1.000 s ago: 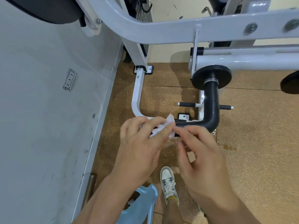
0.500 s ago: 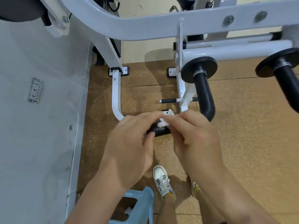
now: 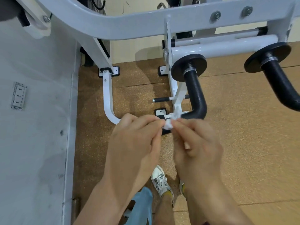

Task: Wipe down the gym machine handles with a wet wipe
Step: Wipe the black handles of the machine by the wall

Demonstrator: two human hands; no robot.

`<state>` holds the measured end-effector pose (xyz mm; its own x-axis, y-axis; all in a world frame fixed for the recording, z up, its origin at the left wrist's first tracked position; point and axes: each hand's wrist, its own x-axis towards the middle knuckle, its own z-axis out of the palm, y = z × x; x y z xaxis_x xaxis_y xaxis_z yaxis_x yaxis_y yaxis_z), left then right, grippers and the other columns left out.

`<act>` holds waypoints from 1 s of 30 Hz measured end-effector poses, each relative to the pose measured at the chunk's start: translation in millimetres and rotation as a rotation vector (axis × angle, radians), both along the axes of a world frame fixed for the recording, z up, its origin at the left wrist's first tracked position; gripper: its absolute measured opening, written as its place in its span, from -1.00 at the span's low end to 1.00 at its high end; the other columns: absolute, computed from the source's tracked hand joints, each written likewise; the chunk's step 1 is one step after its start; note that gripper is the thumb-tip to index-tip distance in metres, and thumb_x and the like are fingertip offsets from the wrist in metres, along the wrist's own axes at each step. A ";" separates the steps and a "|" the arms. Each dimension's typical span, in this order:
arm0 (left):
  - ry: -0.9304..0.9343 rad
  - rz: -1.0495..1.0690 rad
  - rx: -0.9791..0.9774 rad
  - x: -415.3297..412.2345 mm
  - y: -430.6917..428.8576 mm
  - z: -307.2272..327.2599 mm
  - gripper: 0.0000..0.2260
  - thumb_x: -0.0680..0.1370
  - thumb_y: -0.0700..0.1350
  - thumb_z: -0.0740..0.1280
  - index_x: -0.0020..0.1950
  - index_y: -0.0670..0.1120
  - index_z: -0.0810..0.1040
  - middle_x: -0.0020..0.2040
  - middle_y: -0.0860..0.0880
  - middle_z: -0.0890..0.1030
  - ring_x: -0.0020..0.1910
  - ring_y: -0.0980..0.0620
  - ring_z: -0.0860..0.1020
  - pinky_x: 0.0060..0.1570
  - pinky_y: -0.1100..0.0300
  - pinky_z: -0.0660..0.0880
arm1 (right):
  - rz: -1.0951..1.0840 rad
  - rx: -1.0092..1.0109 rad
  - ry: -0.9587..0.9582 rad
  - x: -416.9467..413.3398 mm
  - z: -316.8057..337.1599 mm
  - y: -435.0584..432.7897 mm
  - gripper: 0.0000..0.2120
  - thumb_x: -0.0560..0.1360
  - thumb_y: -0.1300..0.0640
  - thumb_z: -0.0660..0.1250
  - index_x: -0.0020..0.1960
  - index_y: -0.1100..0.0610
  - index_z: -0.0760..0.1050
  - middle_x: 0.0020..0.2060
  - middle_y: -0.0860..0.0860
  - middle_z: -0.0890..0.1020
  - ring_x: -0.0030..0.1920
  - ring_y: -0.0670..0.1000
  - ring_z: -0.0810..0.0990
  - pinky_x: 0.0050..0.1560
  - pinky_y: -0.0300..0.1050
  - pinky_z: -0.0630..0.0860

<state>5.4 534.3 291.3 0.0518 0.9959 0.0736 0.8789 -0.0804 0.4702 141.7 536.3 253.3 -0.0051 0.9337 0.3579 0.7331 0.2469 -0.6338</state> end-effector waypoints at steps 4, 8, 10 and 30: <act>0.016 0.006 0.015 6.3 2.9 -2.3 -0.81 0.53 -0.08 0.28 0.07 0.02 0.65 -0.02 0.16 0.64 -0.14 0.14 0.40 -0.01 0.44 0.26 | 0.047 0.015 0.030 14.7 -5.5 5.8 -0.79 0.38 0.37 0.44 0.01 0.22 0.67 -0.16 0.07 0.65 -0.15 0.04 0.59 -0.11 -0.24 0.47; -0.025 -0.045 0.012 19.2 7.0 -1.5 -0.75 0.53 -0.08 0.31 0.19 0.02 0.60 0.07 0.17 0.61 -0.09 0.13 0.42 -0.02 0.37 0.32 | -0.082 -0.005 0.049 26.3 -4.0 11.6 -0.86 0.45 0.29 0.41 -0.01 0.21 0.67 -0.24 0.05 0.61 -0.20 -0.01 0.54 -0.13 -0.33 0.40; -0.042 -0.102 0.017 28.3 9.4 -1.6 -0.76 0.55 -0.08 0.31 0.20 0.01 0.60 0.10 0.17 0.61 -0.09 0.09 0.46 -0.01 0.36 0.34 | -0.074 -0.029 0.084 22.6 -5.3 9.3 -0.89 0.48 0.23 0.39 -0.02 0.20 0.66 -0.28 0.04 0.55 -0.27 -0.03 0.49 -0.26 -0.20 0.45; -0.024 -0.044 -0.108 28.2 25.5 -0.1 -0.84 0.51 -0.07 0.35 0.05 0.06 0.66 -0.05 0.19 0.64 -0.06 0.12 0.50 -0.06 0.41 0.34 | -0.114 -0.146 0.185 21.9 -1.2 14.4 -0.92 0.50 0.19 0.38 -0.08 0.16 0.65 -0.27 -0.01 0.57 -0.30 -0.16 0.42 -0.25 -0.41 0.37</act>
<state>33.6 559.8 291.2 0.0948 0.9950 -0.0321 0.8643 -0.0662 0.4987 163.6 550.7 252.1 0.1560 0.9664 0.2044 0.6190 0.0655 -0.7826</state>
